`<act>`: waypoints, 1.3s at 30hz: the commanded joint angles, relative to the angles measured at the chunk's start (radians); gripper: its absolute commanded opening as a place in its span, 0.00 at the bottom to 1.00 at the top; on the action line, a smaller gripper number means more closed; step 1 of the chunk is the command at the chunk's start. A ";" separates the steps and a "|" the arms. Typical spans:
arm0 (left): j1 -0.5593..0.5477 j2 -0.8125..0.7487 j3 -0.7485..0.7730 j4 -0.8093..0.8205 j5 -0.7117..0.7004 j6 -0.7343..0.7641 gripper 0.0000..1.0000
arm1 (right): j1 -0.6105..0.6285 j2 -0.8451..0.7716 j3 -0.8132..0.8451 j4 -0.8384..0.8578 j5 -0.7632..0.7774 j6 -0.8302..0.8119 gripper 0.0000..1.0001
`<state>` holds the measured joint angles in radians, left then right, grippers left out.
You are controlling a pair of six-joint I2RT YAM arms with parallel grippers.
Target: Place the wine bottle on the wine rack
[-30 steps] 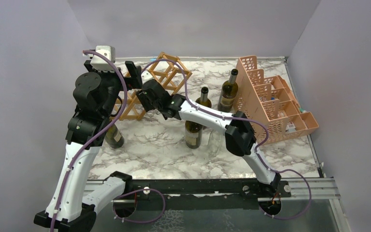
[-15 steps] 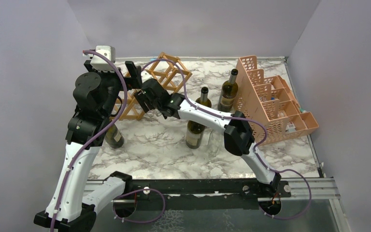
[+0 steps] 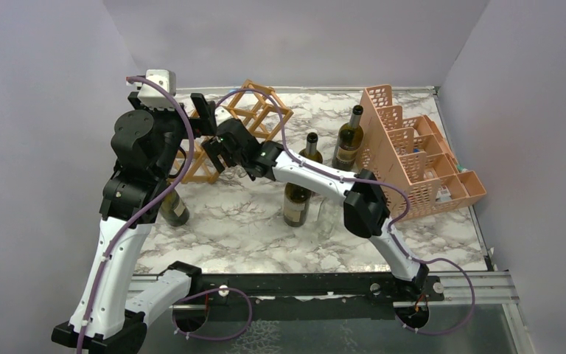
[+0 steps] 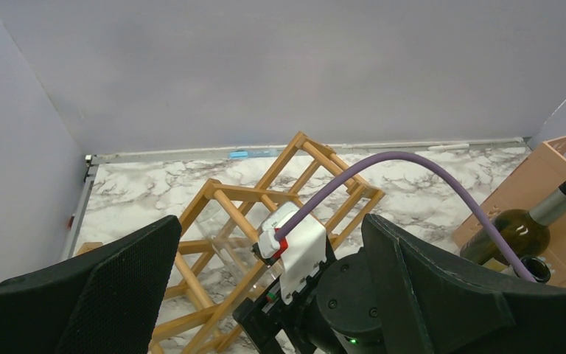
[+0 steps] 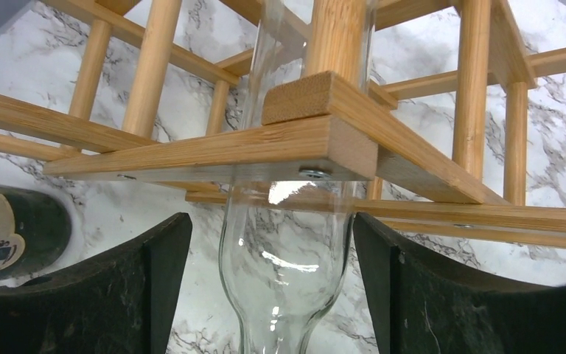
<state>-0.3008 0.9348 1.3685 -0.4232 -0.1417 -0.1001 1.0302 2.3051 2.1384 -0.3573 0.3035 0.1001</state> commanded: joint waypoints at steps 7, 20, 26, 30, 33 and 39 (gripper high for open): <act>0.000 -0.010 0.083 -0.027 0.026 0.017 0.99 | 0.000 -0.152 0.000 -0.021 -0.040 0.035 0.83; 0.001 -0.060 0.137 -0.074 0.130 0.038 0.99 | -0.001 -0.518 -0.313 0.015 -0.113 0.022 0.83; 0.000 -0.105 0.078 -0.063 0.212 0.040 0.99 | 0.000 -0.778 -0.548 0.075 -0.053 -0.012 0.83; 0.000 -0.131 0.002 -0.049 0.305 0.056 0.99 | 0.000 -0.923 -0.654 0.067 0.022 -0.023 0.83; 0.000 -0.148 -0.062 -0.035 0.379 0.065 0.99 | -0.001 -0.989 -0.709 0.029 0.071 -0.006 0.83; 0.000 -0.189 -0.190 0.038 0.494 0.081 0.99 | -0.001 -1.017 -0.764 -0.064 0.041 0.049 0.80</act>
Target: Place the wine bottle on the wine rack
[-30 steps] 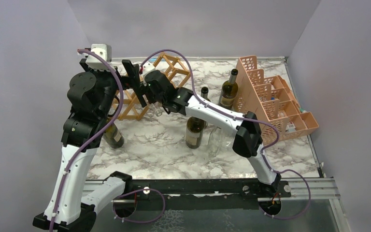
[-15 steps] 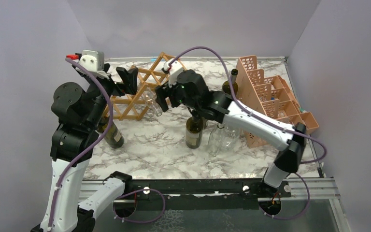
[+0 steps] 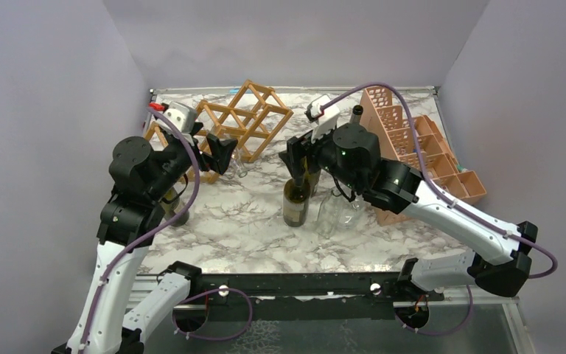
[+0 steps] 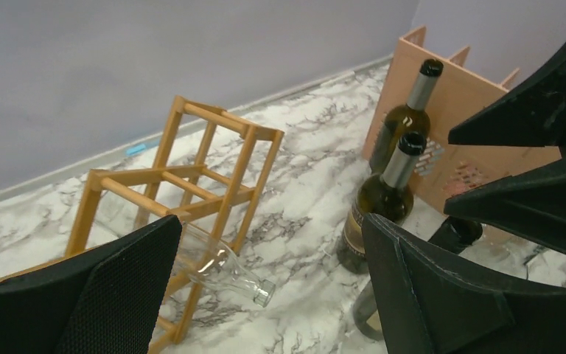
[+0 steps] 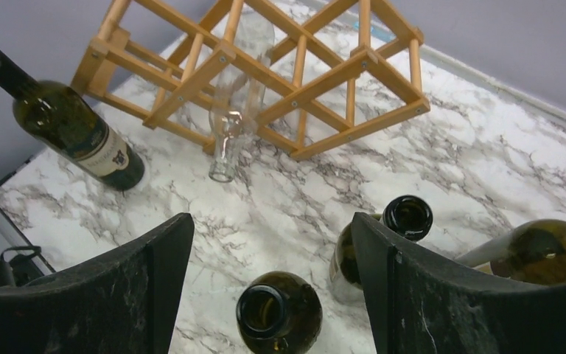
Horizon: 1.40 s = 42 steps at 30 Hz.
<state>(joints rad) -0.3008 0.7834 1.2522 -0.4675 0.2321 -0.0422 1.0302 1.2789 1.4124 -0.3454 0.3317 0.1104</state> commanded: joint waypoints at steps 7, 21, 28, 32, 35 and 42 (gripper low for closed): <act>0.000 -0.149 -0.306 0.273 0.035 0.026 0.99 | -0.001 -0.008 -0.160 -0.070 -0.015 0.088 0.76; 0.001 -0.148 -0.445 0.352 0.142 0.006 0.99 | 0.000 0.005 -0.209 -0.013 -0.100 0.032 0.36; 0.000 -0.133 -0.493 0.366 0.351 0.042 0.99 | -0.001 -0.008 -0.209 0.023 -0.147 -0.008 0.07; 0.001 -0.089 -0.530 0.384 0.512 0.034 0.99 | 0.000 -0.015 -0.202 0.049 -0.188 -0.023 0.01; -0.001 -0.055 -0.560 0.436 0.584 -0.001 0.99 | 0.000 -0.026 -0.203 0.072 -0.217 -0.027 0.01; -0.047 0.020 -0.634 0.686 0.636 -0.059 0.99 | -0.001 -0.076 -0.245 0.177 -0.331 -0.049 0.01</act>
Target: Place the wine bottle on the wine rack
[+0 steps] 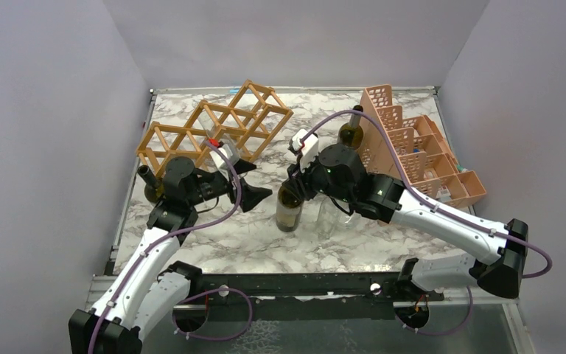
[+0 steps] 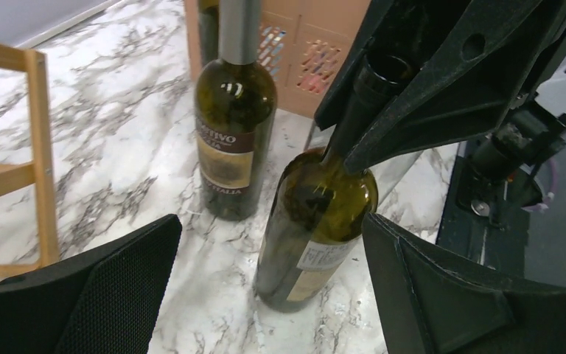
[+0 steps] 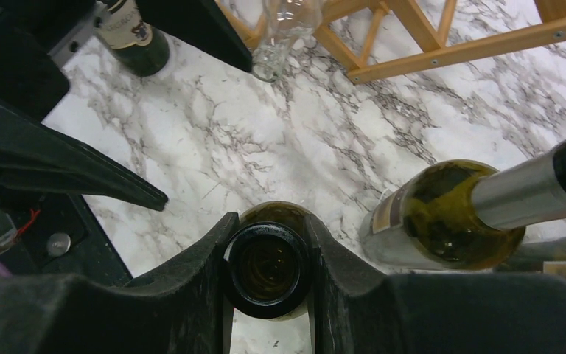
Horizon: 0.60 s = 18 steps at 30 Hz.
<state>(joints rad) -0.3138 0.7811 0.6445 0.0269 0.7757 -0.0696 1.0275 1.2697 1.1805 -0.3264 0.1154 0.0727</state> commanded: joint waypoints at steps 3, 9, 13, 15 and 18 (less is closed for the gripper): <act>-0.047 0.035 -0.054 0.230 0.110 -0.014 0.99 | 0.002 -0.080 -0.012 0.184 -0.139 -0.014 0.01; -0.066 0.040 -0.096 0.259 0.205 0.003 0.99 | 0.002 -0.092 -0.003 0.221 -0.191 -0.005 0.01; -0.078 0.030 -0.110 0.258 0.264 0.019 0.99 | 0.002 -0.095 0.008 0.230 -0.203 -0.005 0.01; -0.086 0.030 -0.114 0.257 0.253 0.025 0.99 | 0.003 -0.097 0.018 0.232 -0.224 -0.005 0.01; -0.088 0.038 -0.108 0.254 0.195 0.016 0.99 | 0.002 -0.102 0.035 0.242 -0.263 -0.003 0.01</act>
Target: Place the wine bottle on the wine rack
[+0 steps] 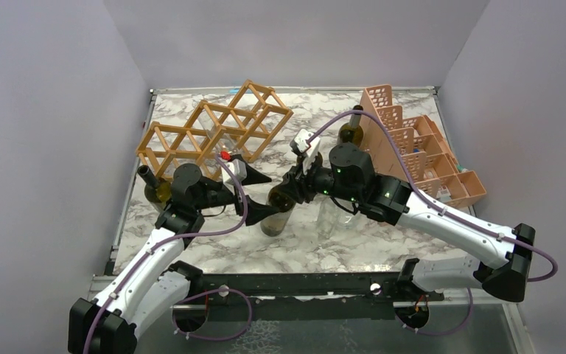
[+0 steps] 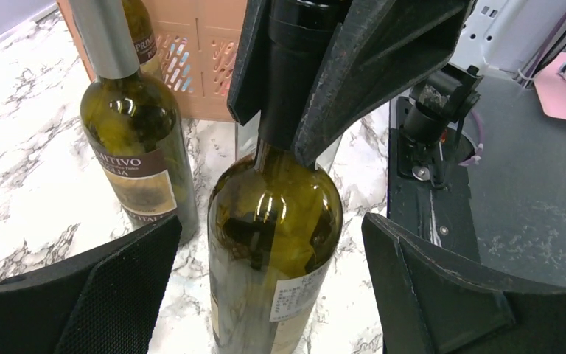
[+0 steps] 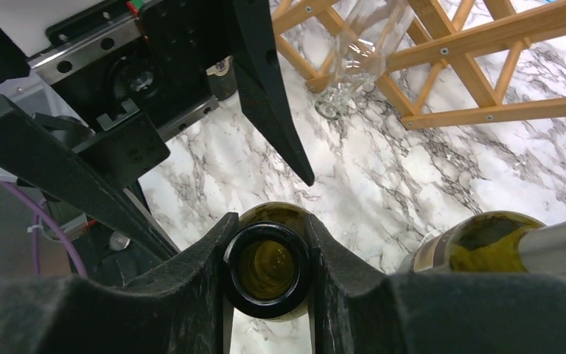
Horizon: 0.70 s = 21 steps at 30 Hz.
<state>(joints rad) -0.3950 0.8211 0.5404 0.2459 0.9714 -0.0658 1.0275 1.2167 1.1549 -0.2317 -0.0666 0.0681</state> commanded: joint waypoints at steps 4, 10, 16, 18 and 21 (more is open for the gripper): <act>-0.008 -0.010 -0.003 0.032 -0.023 0.011 0.99 | 0.002 -0.055 0.083 0.167 -0.139 0.006 0.01; -0.008 -0.026 -0.017 0.031 0.044 0.005 0.99 | 0.002 -0.041 0.159 0.200 -0.217 -0.004 0.01; -0.008 -0.036 -0.016 0.033 0.079 0.012 0.99 | 0.003 -0.032 0.207 0.245 -0.262 0.003 0.01; -0.008 -0.031 -0.014 0.032 0.083 0.012 0.99 | 0.003 -0.035 0.213 0.261 -0.272 0.008 0.01; -0.007 -0.035 -0.008 0.029 0.069 0.034 0.96 | 0.002 -0.048 0.210 0.282 -0.279 0.016 0.01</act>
<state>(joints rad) -0.4023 0.7902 0.5320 0.2600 1.0176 -0.0658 1.0260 1.2148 1.3098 -0.1318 -0.2806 0.0547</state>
